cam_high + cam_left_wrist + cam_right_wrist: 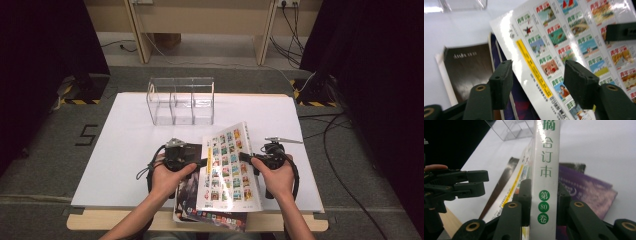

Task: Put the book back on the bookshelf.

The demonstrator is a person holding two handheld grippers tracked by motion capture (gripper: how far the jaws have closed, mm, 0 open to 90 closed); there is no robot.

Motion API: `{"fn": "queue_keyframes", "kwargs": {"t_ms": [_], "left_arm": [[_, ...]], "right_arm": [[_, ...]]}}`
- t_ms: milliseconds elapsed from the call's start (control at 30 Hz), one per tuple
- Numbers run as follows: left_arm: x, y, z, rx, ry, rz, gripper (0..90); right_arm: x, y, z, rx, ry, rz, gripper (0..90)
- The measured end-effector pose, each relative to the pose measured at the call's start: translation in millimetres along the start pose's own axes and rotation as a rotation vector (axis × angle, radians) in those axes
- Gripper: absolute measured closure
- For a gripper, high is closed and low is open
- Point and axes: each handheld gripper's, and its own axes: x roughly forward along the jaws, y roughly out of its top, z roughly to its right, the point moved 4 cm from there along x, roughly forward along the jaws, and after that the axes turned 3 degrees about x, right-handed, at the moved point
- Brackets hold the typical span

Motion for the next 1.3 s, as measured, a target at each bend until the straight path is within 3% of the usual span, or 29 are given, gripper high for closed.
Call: {"fn": "queue_keyframes", "kwargs": {"t_ms": [67, 100, 333, 367, 400, 433, 500, 600, 667, 800, 900, 1100, 1300], "left_arm": [[-2.9, 3.9, 0.0, -0.003, 0.0, 0.014, 36.3], [-11.5, 16.4, 0.5, -0.018, -0.004, 0.049, 33.9], [-32.2, 61.6, 11.5, -0.035, -0.019, 0.141, 24.8], [-35.1, 71.5, 16.1, -0.023, -0.024, 0.156, 25.0], [-35.1, 71.5, 16.1, -0.023, -0.024, 0.156, 25.8], [-38.6, 87.4, 25.7, 0.008, -0.034, 0.175, 26.6], [-40.0, 100.9, 35.3, 0.021, -0.051, 0.196, 27.6], [-35.0, 121.9, 52.3, 0.042, -0.058, 0.21, 28.1], [-27.1, 130.7, 59.2, 0.034, -0.043, 0.21, 27.4], [-10.7, 137.7, 60.9, -0.026, 0.019, 0.197, 23.0], [-2.7, 136.7, 61.4, -0.033, 0.055, 0.176, 20.2], [6.6, 136.2, 58.8, -0.049, 0.105, 0.137, 18.4], [11.0, 133.9, 51.2, -0.084, 0.121, 0.098, 18.7]], "right_arm": [[-1.5, 3.1, -4.2, -0.014, -0.002, 0.013, 74.2], [-5.4, 10.6, -13.1, -0.048, -0.007, 0.049, 74.3], [-16.7, 34.0, -41.3, -0.189, -0.066, 0.169, 74.4], [-17.0, 36.6, -43.6, -0.193, -0.068, 0.186, 74.4], [-17.0, 36.6, -43.6, -0.193, -0.068, 0.186, 74.4], [-17.2, 43.7, -51.0, -0.212, -0.084, 0.229, 74.4], [-15.2, 48.1, -58.4, -0.242, -0.1, 0.262, 74.4], [-8.4, 51.4, -69.2, -0.283, -0.129, 0.288, 74.4], [-2.5, 50.9, -75.9, -0.313, -0.144, 0.291, 74.4], [4.1, 47.9, -86.5, -0.36, -0.17, 0.294, 74.4], [6.4, 46.4, -89.2, -0.377, -0.183, 0.292, 74.4], [12.7, 41.7, -94.9, -0.416, -0.219, 0.295, 74.4], [17.4, 36.6, -101.3, -0.456, -0.266, 0.304, 74.3]]}}
